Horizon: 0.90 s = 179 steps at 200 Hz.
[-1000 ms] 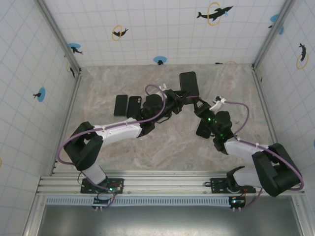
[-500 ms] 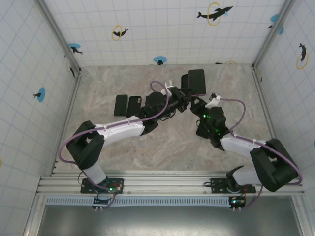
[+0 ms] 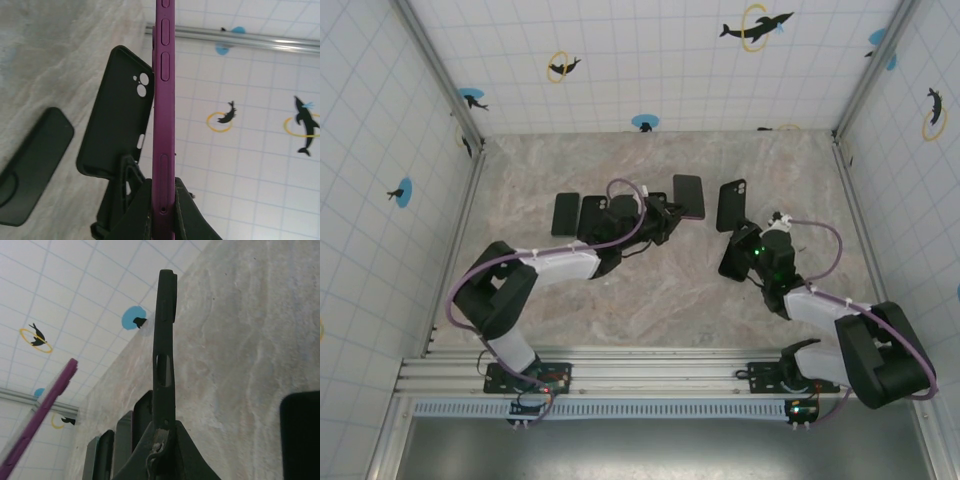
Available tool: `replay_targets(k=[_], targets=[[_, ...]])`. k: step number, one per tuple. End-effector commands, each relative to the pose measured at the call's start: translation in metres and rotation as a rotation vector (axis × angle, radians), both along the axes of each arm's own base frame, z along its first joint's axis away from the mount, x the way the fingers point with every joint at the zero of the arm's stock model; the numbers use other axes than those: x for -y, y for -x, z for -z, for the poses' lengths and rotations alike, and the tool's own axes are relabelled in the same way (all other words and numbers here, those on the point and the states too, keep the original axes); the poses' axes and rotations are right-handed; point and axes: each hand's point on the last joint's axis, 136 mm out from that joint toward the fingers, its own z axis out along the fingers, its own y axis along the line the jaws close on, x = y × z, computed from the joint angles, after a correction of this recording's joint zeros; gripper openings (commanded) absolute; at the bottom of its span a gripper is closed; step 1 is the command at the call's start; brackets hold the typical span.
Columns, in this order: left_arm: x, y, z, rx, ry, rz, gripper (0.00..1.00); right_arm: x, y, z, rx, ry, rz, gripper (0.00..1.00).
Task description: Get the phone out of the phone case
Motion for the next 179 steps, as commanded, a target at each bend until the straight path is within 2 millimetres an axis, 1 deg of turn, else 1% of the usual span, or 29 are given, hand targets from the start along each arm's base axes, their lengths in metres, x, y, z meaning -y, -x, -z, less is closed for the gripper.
replay_targets(k=[1, 18, 39, 50, 52, 56, 76, 116, 150, 179], targets=[[0.011, -0.004, 0.008, 0.047, -0.025, 0.063, 0.00, 0.000, 0.005, 0.004, -0.007, -0.026, -0.019, 0.01], [0.012, -0.009, 0.028, 0.031, -0.067, 0.074, 0.00, -0.001, 0.004, 0.006, -0.013, -0.032, -0.031, 0.01], [0.011, -0.017, 0.048, 0.014, -0.101, 0.076, 0.00, -0.004, 0.001, 0.008, -0.018, -0.049, -0.044, 0.01], [0.011, -0.018, 0.064, -0.010, -0.118, 0.085, 0.00, -0.006, -0.001, 0.011, -0.027, -0.052, -0.051, 0.01], [0.015, -0.023, 0.055, 0.007, -0.103, 0.087, 0.00, -0.006, -0.001, 0.011, -0.030, -0.053, -0.053, 0.01], [0.016, -0.026, 0.053, 0.012, -0.099, 0.087, 0.00, -0.006, -0.002, 0.011, -0.031, -0.055, -0.052, 0.01], [0.019, -0.033, 0.066, -0.002, -0.114, 0.094, 0.00, -0.010, -0.006, 0.014, -0.037, -0.071, -0.061, 0.01], [0.020, -0.045, 0.083, -0.020, -0.126, 0.105, 0.00, -0.010, -0.013, 0.019, -0.044, -0.075, -0.047, 0.01], [0.022, -0.051, 0.095, -0.039, -0.130, 0.112, 0.00, -0.012, -0.018, 0.027, -0.065, -0.079, -0.042, 0.01], [0.019, -0.055, 0.108, -0.060, -0.152, 0.097, 0.00, -0.015, -0.024, 0.032, -0.078, -0.078, -0.045, 0.01]])
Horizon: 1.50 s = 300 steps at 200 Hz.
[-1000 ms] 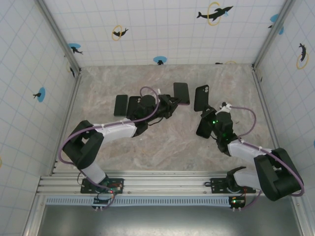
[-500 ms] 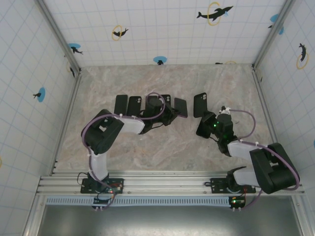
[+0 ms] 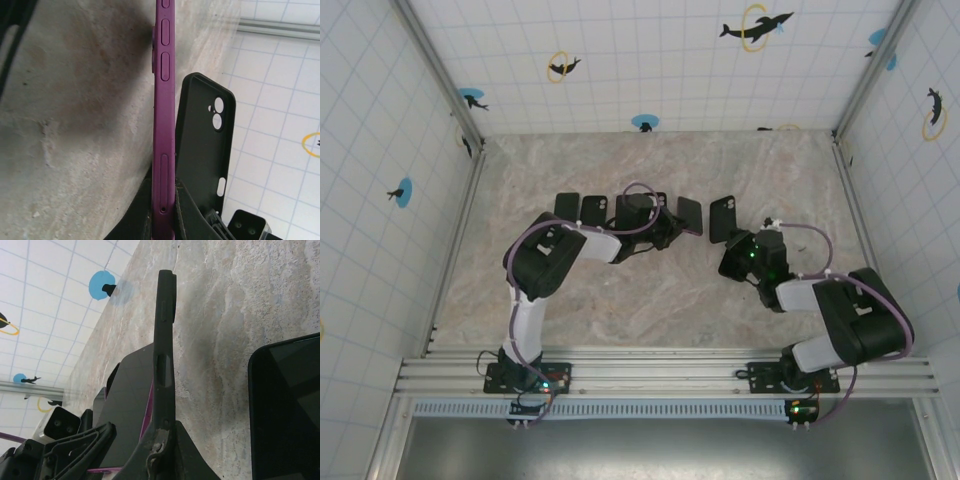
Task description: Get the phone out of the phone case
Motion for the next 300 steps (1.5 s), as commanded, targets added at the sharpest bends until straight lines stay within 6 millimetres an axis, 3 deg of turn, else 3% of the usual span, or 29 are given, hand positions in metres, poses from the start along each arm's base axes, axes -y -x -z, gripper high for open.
replay_targets(k=[1, 67, 152, 300], targets=[[0.006, -0.013, -0.016, 0.061, 0.037, 0.008, 0.01, -0.004, -0.018, -0.020, 0.068, -0.030, 0.008, 0.01], [0.004, -0.016, 0.005, 0.034, -0.017, 0.000, 0.07, -0.011, -0.028, -0.004, 0.036, -0.016, -0.018, 0.03], [-0.005, -0.011, 0.021, 0.003, -0.113, 0.001, 0.29, -0.017, -0.035, 0.006, 0.022, 0.015, -0.061, 0.07], [-0.007, -0.009, 0.024, 0.019, -0.235, 0.049, 0.44, -0.016, -0.029, 0.025, -0.031, 0.163, -0.133, 0.30]])
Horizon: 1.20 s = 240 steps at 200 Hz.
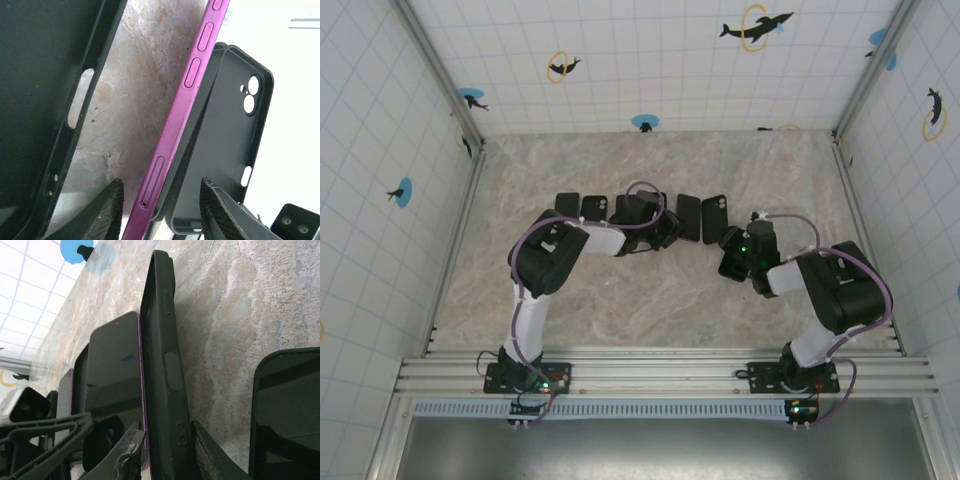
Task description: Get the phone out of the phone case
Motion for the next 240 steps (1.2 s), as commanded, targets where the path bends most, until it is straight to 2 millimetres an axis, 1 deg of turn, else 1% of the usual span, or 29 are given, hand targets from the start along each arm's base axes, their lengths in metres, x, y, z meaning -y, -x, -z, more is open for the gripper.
replay_targets(k=[1, 21, 49, 105, 126, 177, 187, 220, 240], targets=[[-0.002, -0.004, -0.005, 0.021, -0.049, 0.009, 0.45, -0.001, -0.012, -0.008, 0.030, 0.045, -0.021, 0.30], [-0.005, -0.003, -0.004, 0.023, -0.062, 0.006, 0.46, 0.000, -0.011, -0.006, 0.026, 0.073, -0.033, 0.32], [-0.004, -0.002, -0.006, 0.034, -0.074, 0.020, 0.48, 0.003, -0.011, -0.001, 0.010, 0.115, -0.044, 0.33], [-0.002, -0.006, -0.010, 0.049, -0.098, 0.039, 0.51, 0.012, -0.013, 0.005, -0.019, 0.193, -0.053, 0.40], [-0.001, -0.005, -0.010, 0.049, -0.103, 0.045, 0.53, 0.013, -0.014, 0.007, -0.027, 0.211, -0.063, 0.44], [-0.002, -0.005, -0.010, 0.055, -0.133, 0.062, 0.54, 0.016, -0.015, 0.010, -0.040, 0.240, -0.080, 0.48], [-0.002, -0.005, -0.009, 0.056, -0.140, 0.064, 0.56, 0.016, -0.015, 0.012, -0.050, 0.246, -0.088, 0.48], [0.002, -0.006, -0.019, 0.076, -0.114, 0.073, 0.57, 0.023, -0.009, 0.018, -0.096, 0.296, -0.093, 0.51], [0.005, -0.008, -0.026, 0.089, -0.099, 0.079, 0.59, 0.028, -0.005, 0.016, -0.096, 0.316, -0.083, 0.55]])
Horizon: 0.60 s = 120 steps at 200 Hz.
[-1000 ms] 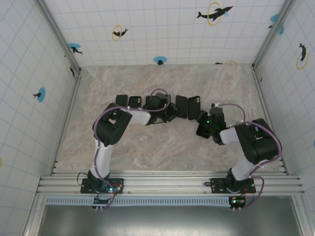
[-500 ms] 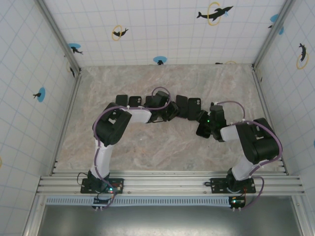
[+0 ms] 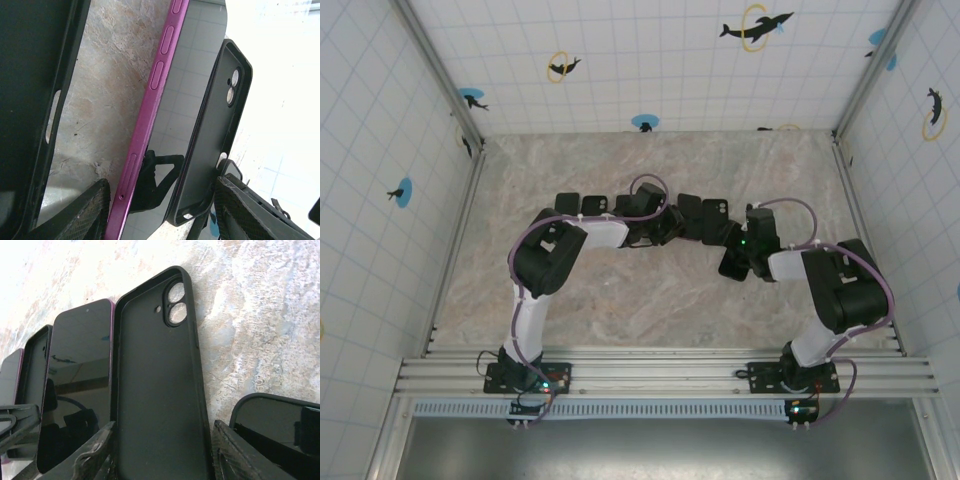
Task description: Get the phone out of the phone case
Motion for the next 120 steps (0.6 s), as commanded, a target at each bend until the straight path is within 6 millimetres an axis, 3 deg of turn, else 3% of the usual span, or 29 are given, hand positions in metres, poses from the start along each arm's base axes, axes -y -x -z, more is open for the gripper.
replay_targets(k=[1, 41, 87, 120], targets=[[0.004, -0.003, -0.022, 0.040, 0.007, 0.017, 0.59, 0.016, 0.007, 0.007, -0.043, 0.074, 0.027, 0.55], [0.005, -0.006, -0.030, 0.063, -0.001, 0.025, 0.64, 0.025, 0.010, 0.002, -0.039, 0.078, 0.047, 0.57], [0.004, -0.009, -0.036, 0.093, -0.029, 0.036, 0.67, 0.025, 0.003, -0.022, 0.016, 0.055, 0.040, 0.59], [0.004, -0.012, -0.051, 0.140, -0.035, 0.050, 0.68, 0.038, 0.013, -0.030, -0.003, 0.069, 0.078, 0.61]])
